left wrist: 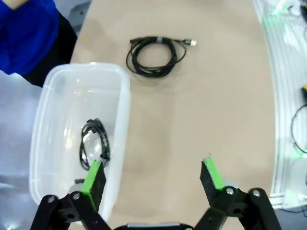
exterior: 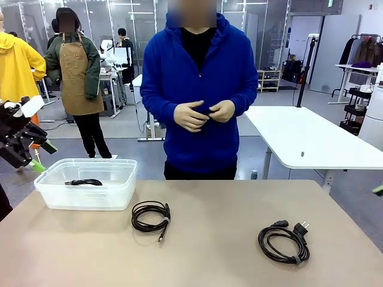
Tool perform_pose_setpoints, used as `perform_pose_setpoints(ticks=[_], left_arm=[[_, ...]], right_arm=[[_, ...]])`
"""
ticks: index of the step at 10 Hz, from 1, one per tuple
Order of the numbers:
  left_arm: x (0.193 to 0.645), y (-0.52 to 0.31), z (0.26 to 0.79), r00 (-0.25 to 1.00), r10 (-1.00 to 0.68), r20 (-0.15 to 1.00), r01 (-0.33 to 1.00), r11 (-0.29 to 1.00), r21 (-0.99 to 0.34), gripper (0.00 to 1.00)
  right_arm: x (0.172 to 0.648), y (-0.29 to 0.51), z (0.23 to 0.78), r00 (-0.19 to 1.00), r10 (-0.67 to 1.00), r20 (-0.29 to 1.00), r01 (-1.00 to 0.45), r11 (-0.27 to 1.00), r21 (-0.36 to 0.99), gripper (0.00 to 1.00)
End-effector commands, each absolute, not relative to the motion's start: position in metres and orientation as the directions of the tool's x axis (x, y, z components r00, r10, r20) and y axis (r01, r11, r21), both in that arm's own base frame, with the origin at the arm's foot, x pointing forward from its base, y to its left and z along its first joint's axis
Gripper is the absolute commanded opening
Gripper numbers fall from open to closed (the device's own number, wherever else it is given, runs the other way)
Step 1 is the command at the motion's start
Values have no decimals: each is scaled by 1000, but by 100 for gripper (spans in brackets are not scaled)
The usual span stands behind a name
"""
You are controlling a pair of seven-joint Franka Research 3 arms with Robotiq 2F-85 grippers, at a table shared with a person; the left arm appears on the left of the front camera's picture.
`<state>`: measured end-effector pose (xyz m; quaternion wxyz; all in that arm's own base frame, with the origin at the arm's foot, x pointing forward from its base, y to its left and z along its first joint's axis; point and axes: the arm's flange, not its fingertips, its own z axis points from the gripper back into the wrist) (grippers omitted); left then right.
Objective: Organize and store the cables.
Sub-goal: Place the Power Cable into the Organizing box.
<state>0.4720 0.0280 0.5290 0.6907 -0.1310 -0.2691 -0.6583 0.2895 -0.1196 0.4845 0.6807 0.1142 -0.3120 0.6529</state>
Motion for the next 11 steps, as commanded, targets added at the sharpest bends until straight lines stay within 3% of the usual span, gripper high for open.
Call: perform_pose_setpoints(ticks=[1, 3, 6, 11], left_arm=[[460, 24, 530, -48, -823, 567, 972, 93, 217, 100], [461, 21, 528, -48, -819, 571, 968, 102, 228, 100], [462, 18, 527, -56, -818, 572, 968, 95, 232, 100], [463, 18, 531, -35, -834, 551, 976, 90, 198, 100]], right_arm=[[249, -10, 428, -78, 913, 400, -963, 35, -267, 100], [251, 40, 407, -144, 942, 304, -968, -71, -239, 100], [252, 91, 367, -164, 970, 182, -971, -126, -202, 100], [258, 90, 322, -172, 971, 167, -981, -154, -117, 100]])
